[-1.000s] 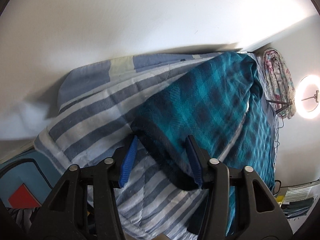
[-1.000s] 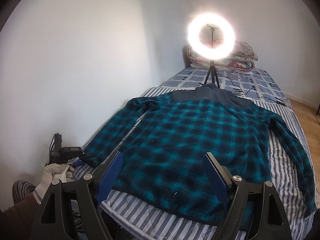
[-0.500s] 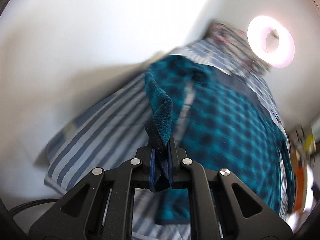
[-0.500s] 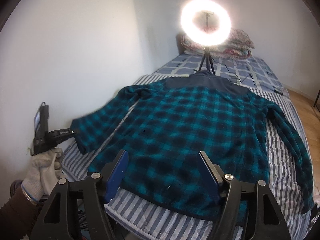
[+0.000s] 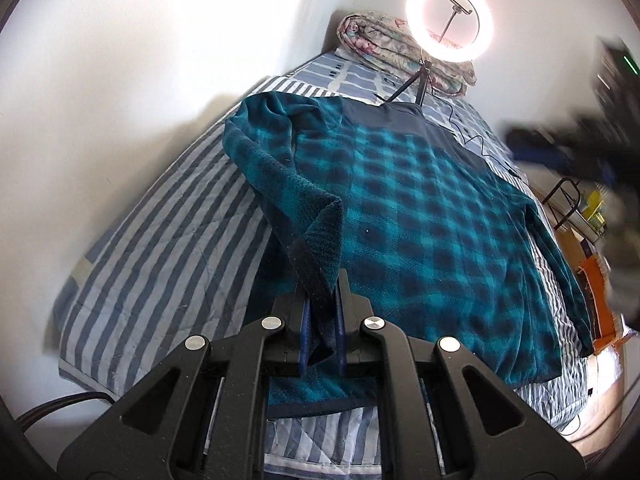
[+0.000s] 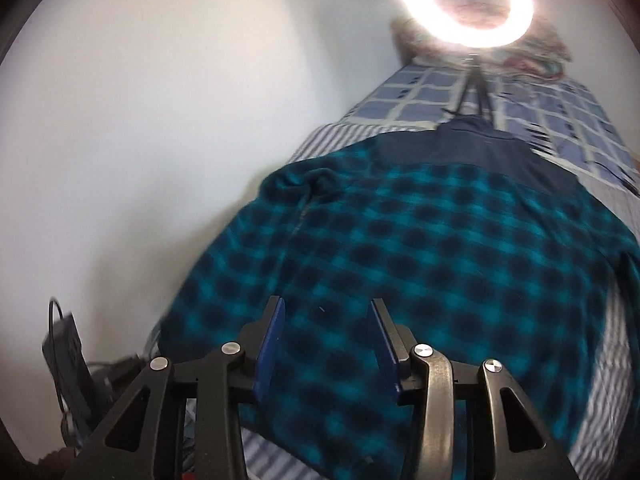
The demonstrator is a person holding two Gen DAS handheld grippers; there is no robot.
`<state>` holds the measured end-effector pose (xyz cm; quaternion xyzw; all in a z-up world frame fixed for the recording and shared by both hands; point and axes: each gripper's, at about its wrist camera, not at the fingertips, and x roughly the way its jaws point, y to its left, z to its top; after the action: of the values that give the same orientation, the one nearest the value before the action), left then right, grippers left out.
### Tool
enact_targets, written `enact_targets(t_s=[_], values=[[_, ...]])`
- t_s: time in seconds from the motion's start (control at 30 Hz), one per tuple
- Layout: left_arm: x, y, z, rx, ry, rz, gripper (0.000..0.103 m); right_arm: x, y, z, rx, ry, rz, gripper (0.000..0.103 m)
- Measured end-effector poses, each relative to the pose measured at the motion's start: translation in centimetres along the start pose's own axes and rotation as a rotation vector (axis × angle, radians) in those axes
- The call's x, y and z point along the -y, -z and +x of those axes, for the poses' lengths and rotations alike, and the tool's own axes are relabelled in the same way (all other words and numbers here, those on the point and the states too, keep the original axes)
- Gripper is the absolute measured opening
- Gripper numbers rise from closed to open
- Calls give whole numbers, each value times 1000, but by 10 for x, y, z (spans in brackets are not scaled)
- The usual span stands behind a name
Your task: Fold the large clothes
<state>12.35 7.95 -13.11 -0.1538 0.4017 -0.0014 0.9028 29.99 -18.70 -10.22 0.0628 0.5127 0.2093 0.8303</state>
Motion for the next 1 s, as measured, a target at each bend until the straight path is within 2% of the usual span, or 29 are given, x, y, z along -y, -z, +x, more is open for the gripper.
enact_targets(t_s=[0.13, 0.33, 0.57, 0.77, 1.0], values=[[-2, 1, 1, -9, 13, -21, 8, -37, -40, 48, -40, -23, -85, 46], [-10, -2, 5, -23, 19, -47, 8, -75, -73, 109, -98, -29, -165, 46], [-15, 1, 11, -36, 21, -40, 8, -103, -105, 188, -194, -57, -165, 46], [-19, 2, 14, -43, 13, -32, 8, -131, -111, 257, -286, -41, -173, 46], [-17, 5, 17, -46, 8, -4, 8, -154, -108, 316, -350, 50, -219, 46]])
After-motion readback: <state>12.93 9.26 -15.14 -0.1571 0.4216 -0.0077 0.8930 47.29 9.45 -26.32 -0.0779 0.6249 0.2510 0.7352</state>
